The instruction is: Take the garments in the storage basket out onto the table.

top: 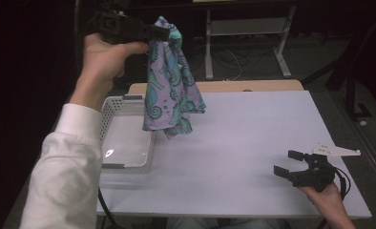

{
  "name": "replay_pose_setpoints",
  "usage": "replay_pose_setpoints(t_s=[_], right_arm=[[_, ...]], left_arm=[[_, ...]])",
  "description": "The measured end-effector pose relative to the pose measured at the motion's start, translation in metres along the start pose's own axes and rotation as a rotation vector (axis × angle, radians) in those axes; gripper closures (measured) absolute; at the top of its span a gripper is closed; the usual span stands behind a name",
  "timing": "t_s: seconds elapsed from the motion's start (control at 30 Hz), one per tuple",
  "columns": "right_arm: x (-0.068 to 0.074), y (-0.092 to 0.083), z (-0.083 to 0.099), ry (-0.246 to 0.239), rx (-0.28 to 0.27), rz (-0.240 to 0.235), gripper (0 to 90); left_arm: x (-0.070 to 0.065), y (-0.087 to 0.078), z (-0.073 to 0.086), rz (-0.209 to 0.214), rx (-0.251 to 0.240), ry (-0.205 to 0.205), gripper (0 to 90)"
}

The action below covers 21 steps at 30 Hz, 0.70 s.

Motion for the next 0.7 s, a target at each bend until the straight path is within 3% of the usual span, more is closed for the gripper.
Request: replay_pose_setpoints(t_s=[0.33, 0.7], right_arm=[[-0.001, -0.003, -0.001, 0.008, -0.011, 0.003, 0.0], [-0.001, -0.004, -0.001, 0.008, -0.018, 0.003, 0.0]], left_arm=[[-0.016, 0.043, 0.002, 0.080, 0.029, 0.012, 78.9], [-0.019, 0.070, 0.017, 0.142, 0.042, 0.006, 78.9]])
Point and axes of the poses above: each handheld gripper's, and its own axes: y roughly forward along the jaws, z roughly out of its underside, x roughly to its left, the point moved 7 cm from there along y, roughly forward along the jaws, and after that the axes turned 3 degrees about z, right-handed, at the moved point
